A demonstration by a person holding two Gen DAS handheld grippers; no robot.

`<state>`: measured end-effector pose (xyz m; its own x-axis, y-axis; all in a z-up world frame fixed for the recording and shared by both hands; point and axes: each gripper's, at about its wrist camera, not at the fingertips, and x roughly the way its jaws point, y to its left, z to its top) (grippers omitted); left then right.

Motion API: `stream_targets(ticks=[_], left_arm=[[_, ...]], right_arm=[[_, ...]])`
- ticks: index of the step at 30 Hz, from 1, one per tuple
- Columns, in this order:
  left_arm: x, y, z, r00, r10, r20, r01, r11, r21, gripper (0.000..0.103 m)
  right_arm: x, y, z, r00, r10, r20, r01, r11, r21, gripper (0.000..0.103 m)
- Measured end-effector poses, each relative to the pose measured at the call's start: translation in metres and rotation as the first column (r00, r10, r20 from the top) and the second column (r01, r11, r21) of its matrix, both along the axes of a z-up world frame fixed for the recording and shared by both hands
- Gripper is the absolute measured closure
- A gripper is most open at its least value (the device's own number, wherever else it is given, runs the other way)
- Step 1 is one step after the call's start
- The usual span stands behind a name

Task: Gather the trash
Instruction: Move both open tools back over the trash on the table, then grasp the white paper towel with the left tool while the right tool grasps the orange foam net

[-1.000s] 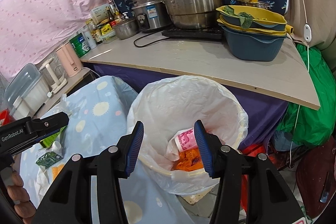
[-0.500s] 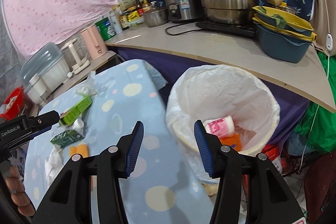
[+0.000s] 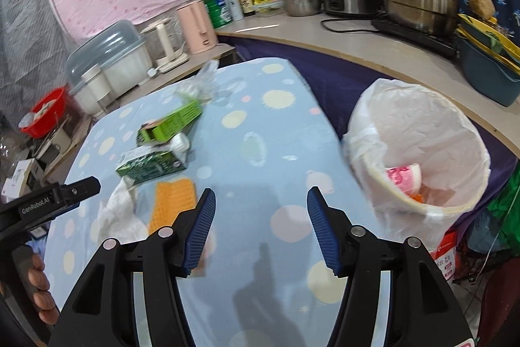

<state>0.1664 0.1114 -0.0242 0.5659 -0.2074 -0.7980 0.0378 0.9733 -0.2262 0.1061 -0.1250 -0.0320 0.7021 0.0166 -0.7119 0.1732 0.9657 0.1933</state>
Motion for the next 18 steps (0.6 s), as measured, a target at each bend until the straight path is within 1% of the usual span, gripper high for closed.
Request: stream_targets(ticks=[3, 7, 9, 16, 18], left_arm=[[-0.004, 0.019, -0.014, 0.999, 0.033, -0.030, -0.033, 0.999, -0.003, 0.030], [-0.008, 0.034, -0.030, 0.997, 0.044, -0.066, -0.045, 0.999, -0.011, 0.028], [-0.010, 0.039, -0.036, 0.996, 0.048, -0.078, -0.049, 0.999, -0.009, 0.025], [-0.011, 0.047, -0.053, 0.992, 0.051, -0.112, -0.053, 0.999, -0.010, 0.024], [-0.010, 0.048, -0.057, 0.991, 0.052, -0.119, -0.054, 0.999, -0.010, 0.021]], right_arm=[[0.005, 0.019, -0.009, 0.999, 0.033, -0.021, -0.033, 0.999, 0.006, 0.041], [0.011, 0.038, -0.022, 0.996, 0.066, -0.054, -0.065, 0.998, 0.017, 0.040], [0.013, 0.049, -0.030, 0.994, 0.082, -0.071, -0.081, 0.997, 0.010, 0.040], [0.019, 0.070, -0.053, 0.986, 0.109, -0.130, -0.110, 0.994, -0.004, 0.040], [0.019, 0.073, -0.058, 0.984, 0.110, -0.142, -0.112, 0.994, -0.009, 0.040]])
